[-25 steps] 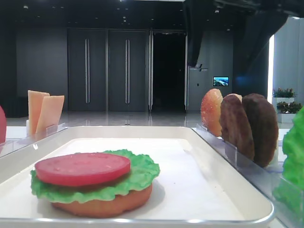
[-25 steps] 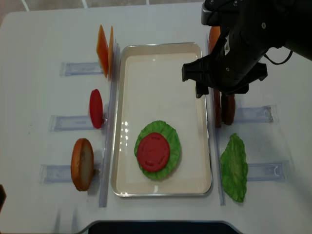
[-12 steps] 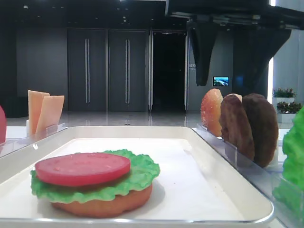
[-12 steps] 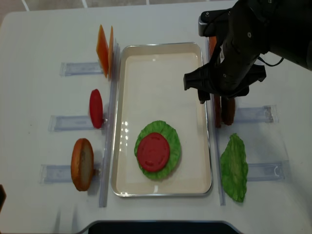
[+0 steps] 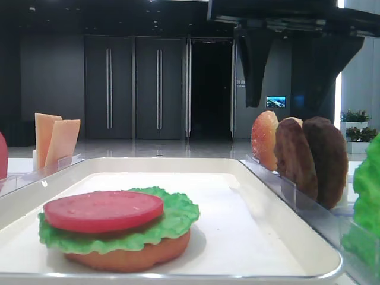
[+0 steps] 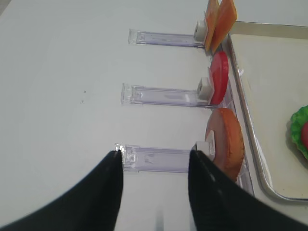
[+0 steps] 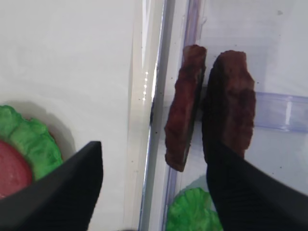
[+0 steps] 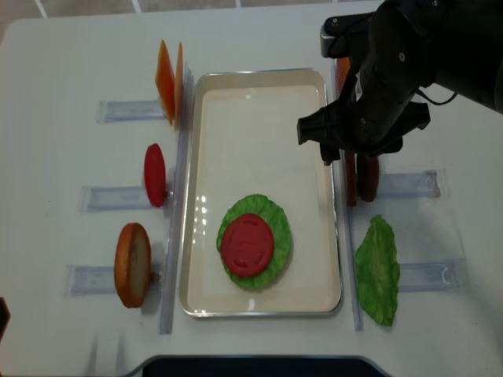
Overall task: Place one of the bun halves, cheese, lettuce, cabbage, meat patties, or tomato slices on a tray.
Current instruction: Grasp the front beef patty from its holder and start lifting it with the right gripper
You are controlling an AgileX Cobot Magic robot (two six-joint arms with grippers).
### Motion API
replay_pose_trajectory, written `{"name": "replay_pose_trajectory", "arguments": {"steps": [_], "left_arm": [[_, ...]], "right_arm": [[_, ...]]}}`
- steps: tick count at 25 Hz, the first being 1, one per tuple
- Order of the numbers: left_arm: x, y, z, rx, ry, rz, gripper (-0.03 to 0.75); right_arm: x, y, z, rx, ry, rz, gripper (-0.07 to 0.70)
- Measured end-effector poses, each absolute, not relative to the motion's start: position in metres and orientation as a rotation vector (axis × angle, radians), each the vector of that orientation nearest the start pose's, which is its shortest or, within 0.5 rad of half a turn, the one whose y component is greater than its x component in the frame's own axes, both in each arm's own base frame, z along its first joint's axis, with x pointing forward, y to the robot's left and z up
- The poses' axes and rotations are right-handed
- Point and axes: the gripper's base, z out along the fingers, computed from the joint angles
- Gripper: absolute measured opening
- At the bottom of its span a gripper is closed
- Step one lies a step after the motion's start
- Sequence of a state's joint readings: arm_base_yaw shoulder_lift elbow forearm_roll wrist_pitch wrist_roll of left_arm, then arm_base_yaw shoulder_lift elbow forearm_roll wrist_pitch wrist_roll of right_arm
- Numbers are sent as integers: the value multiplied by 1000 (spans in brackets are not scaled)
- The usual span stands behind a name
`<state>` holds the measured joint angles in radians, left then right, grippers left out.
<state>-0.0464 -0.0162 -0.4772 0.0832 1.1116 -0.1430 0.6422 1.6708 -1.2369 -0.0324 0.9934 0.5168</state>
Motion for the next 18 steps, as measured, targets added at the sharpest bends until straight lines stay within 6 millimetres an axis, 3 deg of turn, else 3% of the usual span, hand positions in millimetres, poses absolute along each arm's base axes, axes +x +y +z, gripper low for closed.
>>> {"name": "replay_pose_trajectory", "arguments": {"steps": [13,18], "left_arm": [[-7,7,267,-107,2096,-14,345],[-7,7,267,-107,2096,-14,345]], "right_arm": [[267,195,247,-181,2920,154,470],[270,197,238,-178,2946,137,470]]}}
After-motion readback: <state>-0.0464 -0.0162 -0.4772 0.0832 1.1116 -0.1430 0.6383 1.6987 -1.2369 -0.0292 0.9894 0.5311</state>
